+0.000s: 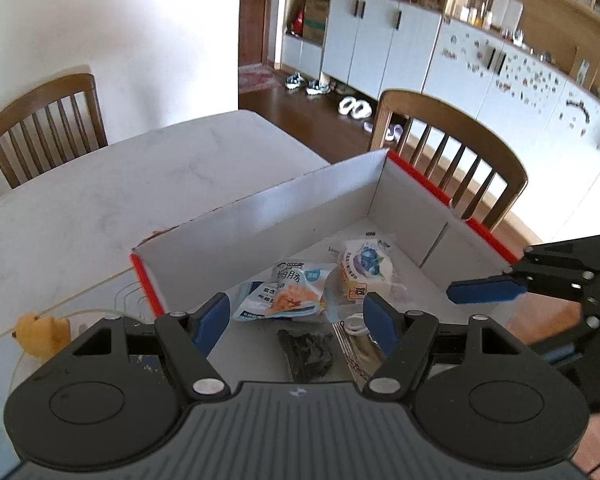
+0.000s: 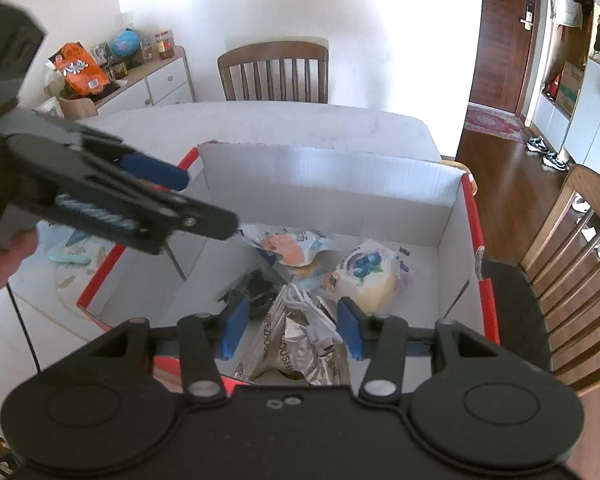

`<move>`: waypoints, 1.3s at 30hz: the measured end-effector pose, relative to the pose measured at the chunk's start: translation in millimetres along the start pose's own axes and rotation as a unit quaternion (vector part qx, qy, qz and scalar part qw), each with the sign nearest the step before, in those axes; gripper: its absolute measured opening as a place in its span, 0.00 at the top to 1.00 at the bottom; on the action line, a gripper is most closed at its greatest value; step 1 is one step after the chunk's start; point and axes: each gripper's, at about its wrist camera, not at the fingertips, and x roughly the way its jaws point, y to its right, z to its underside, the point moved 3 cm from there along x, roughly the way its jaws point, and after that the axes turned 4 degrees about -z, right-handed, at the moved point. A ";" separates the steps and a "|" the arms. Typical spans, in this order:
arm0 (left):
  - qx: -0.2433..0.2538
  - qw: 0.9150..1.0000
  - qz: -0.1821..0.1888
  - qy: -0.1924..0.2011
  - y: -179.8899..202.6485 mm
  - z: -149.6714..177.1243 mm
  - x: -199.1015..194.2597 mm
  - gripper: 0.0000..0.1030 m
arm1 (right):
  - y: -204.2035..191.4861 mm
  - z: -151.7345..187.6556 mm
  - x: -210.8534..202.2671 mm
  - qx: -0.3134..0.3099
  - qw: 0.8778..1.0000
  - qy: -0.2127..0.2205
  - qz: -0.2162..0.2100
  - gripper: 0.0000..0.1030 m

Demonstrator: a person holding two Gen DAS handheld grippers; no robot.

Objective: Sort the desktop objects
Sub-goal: 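Withdraw both tools from the box back toward the table items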

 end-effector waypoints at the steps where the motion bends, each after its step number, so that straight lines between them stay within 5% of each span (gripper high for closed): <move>1: -0.004 1.000 -0.001 0.005 -1.5 1.4 -4.2 0.29 | 0.1 -0.7 -1.4 0.001 1.000 0.002 0.001 0.50; 18: -0.009 0.997 -0.016 0.069 -35.2 36.2 -63.0 0.26 | -25.5 -2.8 -6.4 0.031 0.999 0.023 0.035 0.34; 39: -0.028 0.996 -0.022 0.080 -135.7 96.8 -103.7 0.19 | -136.8 -13.7 4.2 0.027 0.996 0.054 0.066 0.27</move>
